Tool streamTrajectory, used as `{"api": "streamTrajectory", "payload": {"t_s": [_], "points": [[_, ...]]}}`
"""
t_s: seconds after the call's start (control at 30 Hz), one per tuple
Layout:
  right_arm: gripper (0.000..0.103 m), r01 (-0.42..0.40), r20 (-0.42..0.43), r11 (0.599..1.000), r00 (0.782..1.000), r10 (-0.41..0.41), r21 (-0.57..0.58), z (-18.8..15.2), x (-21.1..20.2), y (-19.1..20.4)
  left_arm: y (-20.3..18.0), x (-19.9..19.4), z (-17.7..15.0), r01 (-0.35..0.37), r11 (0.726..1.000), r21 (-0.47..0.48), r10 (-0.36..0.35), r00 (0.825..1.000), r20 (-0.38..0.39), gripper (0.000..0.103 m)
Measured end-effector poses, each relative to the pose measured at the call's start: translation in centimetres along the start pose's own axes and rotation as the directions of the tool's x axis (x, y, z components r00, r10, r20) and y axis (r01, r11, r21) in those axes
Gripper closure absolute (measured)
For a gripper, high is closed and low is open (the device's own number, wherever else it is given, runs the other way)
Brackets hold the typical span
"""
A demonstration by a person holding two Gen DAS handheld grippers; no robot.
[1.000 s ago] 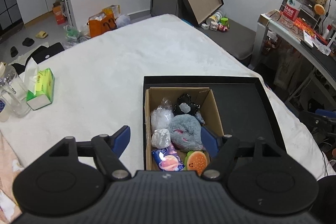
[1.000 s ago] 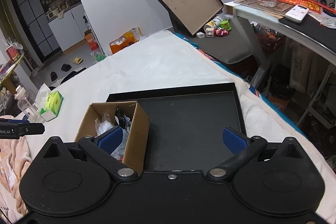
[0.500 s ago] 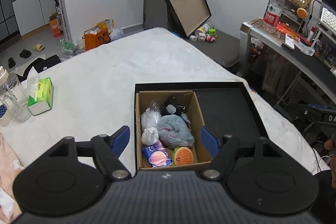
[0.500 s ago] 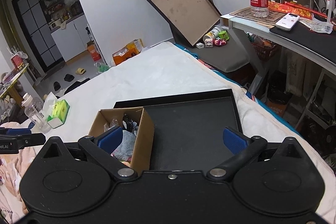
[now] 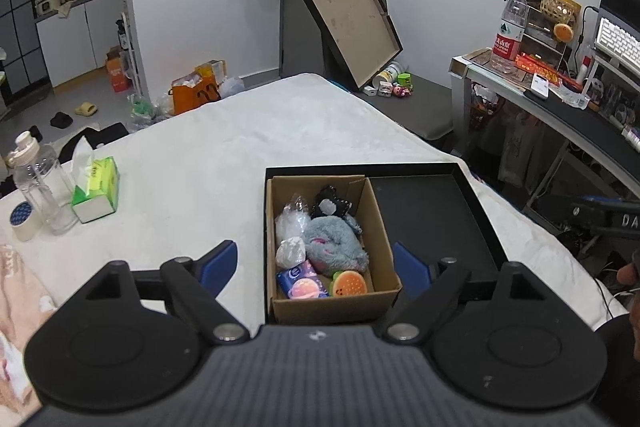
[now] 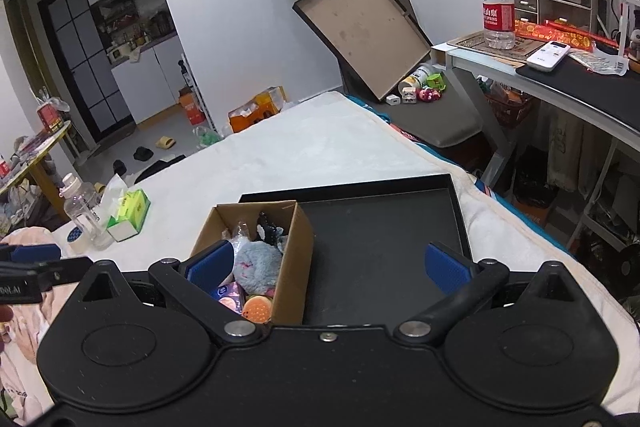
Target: Organize soft objects
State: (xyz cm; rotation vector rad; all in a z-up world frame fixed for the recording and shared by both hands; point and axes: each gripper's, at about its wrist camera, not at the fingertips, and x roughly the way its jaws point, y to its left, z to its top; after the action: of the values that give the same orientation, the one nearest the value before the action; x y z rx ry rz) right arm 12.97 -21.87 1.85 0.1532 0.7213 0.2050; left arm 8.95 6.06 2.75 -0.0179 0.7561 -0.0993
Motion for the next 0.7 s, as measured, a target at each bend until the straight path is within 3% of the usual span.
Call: {"api": "streamTrajectory", "payload": {"t_s": [0.33,0.7], "points": [[0.0,-0.007,-0.001,1.0,1.0,0.007,-0.009,-1.1,-1.6,0.8,-0.4,-2.2,-1.7,-0.012,1.0,0.001,0.012,0.999,0.036,0.008],[0.0,-0.008,-0.025,1.0,1.0,0.008,-0.001,-2.5,-3.1,1.4,-1.6,-3.4,-2.8,0.041,0.999,-0.012,-0.04,0.999,0.036,0.005]]}}
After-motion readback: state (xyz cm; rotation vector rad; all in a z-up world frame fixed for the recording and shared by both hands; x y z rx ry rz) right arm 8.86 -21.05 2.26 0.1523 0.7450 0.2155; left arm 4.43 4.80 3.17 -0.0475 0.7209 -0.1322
